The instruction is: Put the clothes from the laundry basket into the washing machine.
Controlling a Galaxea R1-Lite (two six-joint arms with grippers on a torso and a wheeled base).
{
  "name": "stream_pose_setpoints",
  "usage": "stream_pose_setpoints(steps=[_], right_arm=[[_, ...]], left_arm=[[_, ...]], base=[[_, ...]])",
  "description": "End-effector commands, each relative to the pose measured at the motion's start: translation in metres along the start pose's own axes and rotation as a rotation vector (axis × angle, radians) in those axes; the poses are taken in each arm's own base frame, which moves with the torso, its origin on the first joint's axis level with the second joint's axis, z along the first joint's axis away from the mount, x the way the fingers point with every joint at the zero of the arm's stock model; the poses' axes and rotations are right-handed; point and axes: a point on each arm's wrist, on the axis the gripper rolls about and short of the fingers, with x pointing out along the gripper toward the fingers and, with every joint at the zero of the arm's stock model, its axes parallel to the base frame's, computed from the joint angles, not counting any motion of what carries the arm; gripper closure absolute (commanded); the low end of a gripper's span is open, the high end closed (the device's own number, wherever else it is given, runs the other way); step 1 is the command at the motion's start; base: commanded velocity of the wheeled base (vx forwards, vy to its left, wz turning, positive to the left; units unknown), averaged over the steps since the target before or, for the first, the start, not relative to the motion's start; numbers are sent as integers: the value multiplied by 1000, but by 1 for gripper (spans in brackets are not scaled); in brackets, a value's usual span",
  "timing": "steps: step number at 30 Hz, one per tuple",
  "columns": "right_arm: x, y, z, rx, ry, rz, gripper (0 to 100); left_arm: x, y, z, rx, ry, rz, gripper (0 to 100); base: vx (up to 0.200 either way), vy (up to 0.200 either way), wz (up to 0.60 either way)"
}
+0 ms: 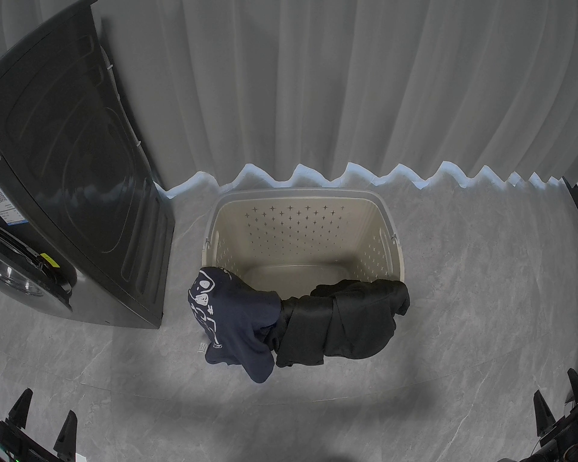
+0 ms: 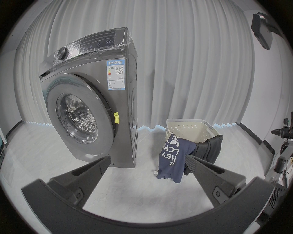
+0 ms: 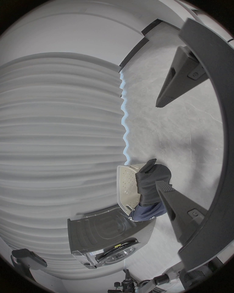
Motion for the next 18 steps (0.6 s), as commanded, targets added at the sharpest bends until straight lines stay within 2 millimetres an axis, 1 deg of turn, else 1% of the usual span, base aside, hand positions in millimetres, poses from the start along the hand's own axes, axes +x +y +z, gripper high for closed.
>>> stream_pose_setpoints(steps=[1,4,10,16,18], right_arm=[[0,0,-5,-1,0,0,0],[0,0,-5,0,0,0,0],[0,0,-5,-1,0,0,0],[0,0,-5,0,0,0,0],[0,0,-5,0,0,0,0]], left_arm=[[0,0,-5,0,3,1,0],[0,0,-5,-2,3,1,0],[0,0,-5,-2,3,1,0],[0,0,-5,-2,3,1,0],[0,0,-5,-2,3,1,0]], base=[[200,0,0],[200,0,0],[0,0,0],[200,0,0],[0,0,0]])
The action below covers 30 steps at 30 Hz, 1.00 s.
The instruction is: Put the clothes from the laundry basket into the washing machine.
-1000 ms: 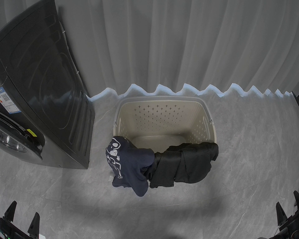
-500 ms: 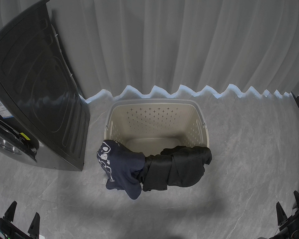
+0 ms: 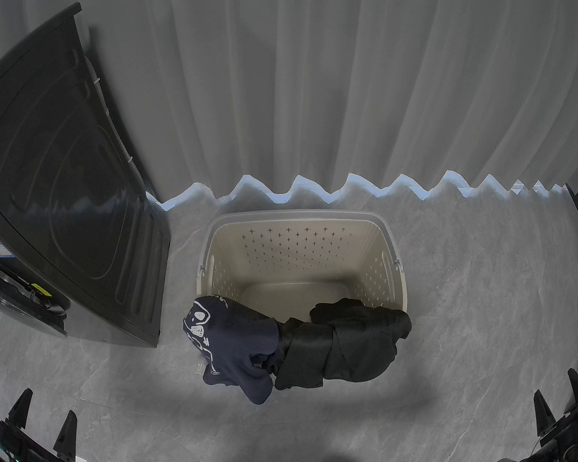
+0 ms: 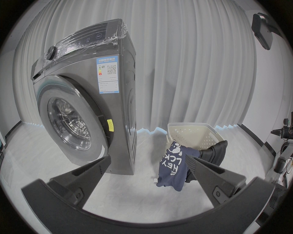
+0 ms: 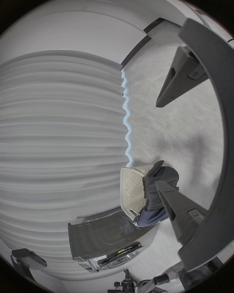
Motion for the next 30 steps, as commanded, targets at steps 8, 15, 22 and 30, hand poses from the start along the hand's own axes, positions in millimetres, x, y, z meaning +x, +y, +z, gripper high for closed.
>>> stream_pose_setpoints(steps=[8,15,22,30], right_arm=[[0,0,-5,-1,0,0,0],[0,0,-5,0,0,0,0],[0,0,-5,0,0,0,0],[0,0,-5,0,0,0,0]], left_arm=[[0,0,-5,0,3,0,0],[0,0,-5,1,3,0,0],[0,0,-5,0,3,0,0],[0,0,-5,-3,3,2,0]], base=[[150,0,0],[143,0,0],[29,0,0],[0,-150,0]])
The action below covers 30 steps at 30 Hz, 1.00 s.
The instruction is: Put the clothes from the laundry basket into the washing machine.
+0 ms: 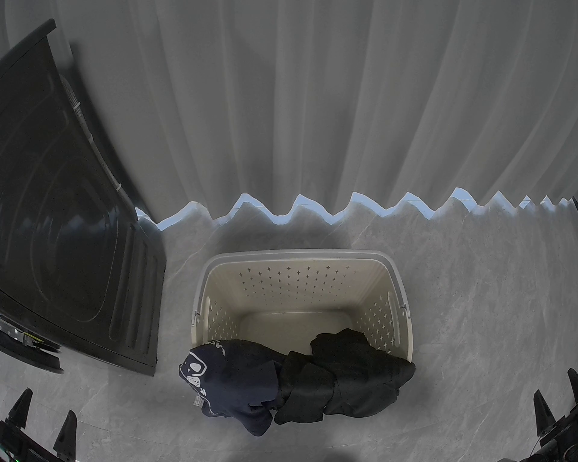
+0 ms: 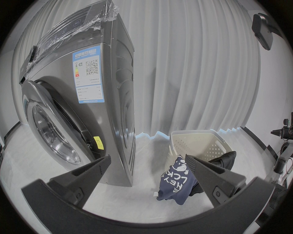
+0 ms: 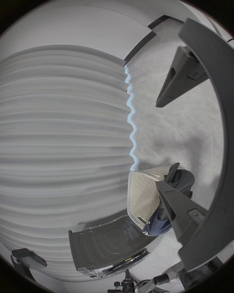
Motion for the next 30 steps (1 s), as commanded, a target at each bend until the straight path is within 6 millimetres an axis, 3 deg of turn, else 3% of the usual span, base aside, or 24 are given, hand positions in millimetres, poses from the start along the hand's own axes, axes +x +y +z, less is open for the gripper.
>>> stream_pose_setpoints(steps=[1,7,13,19,25,30], right_arm=[[0,0,-5,0,0,0,0],[0,0,-5,0,0,2,0],[0,0,-5,0,0,2,0],[0,0,-5,0,0,0,0],[0,0,-5,0,0,2,0],[0,0,-5,0,0,2,0]], left_arm=[[0,0,-5,-1,3,1,0],[0,0,-5,-1,3,1,0],[0,0,-5,-1,3,1,0],[0,0,-5,-1,3,1,0],[0,0,-5,-1,3,1,0],[0,0,-5,-1,3,1,0]], base=[[0,0,0],[0,0,0],[200,0,0],[0,0,0],[200,0,0],[0,0,0]])
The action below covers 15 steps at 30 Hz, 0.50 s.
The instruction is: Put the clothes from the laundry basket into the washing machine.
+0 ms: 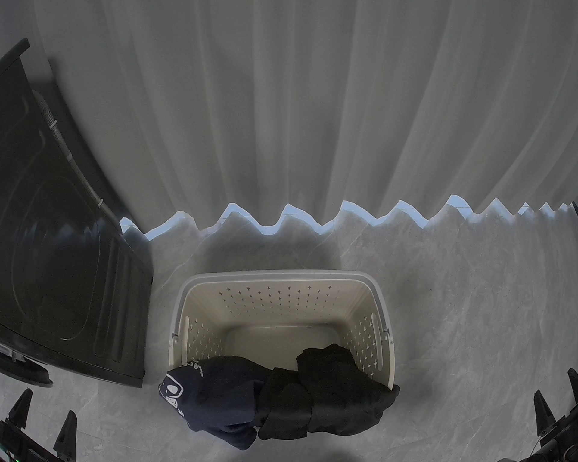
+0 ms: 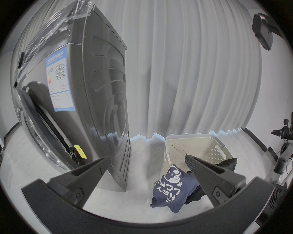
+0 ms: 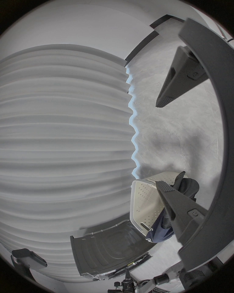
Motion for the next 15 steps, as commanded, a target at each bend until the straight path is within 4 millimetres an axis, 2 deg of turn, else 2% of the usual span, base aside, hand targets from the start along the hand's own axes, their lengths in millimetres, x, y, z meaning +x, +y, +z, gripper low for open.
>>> stream_pose_setpoints(steps=[1,4,10,15], right_arm=[[0,0,-5,0,0,1,0],[0,0,-5,0,0,1,0],[0,0,-5,0,0,1,0],[0,0,-5,0,0,0,0]], left_arm=[[0,0,-5,0,3,0,0],[0,0,-5,0,3,0,0],[0,0,-5,0,3,0,0],[0,0,-5,0,3,0,0]], base=[[0,0,0],[0,0,0],[200,0,0],[0,0,0]])
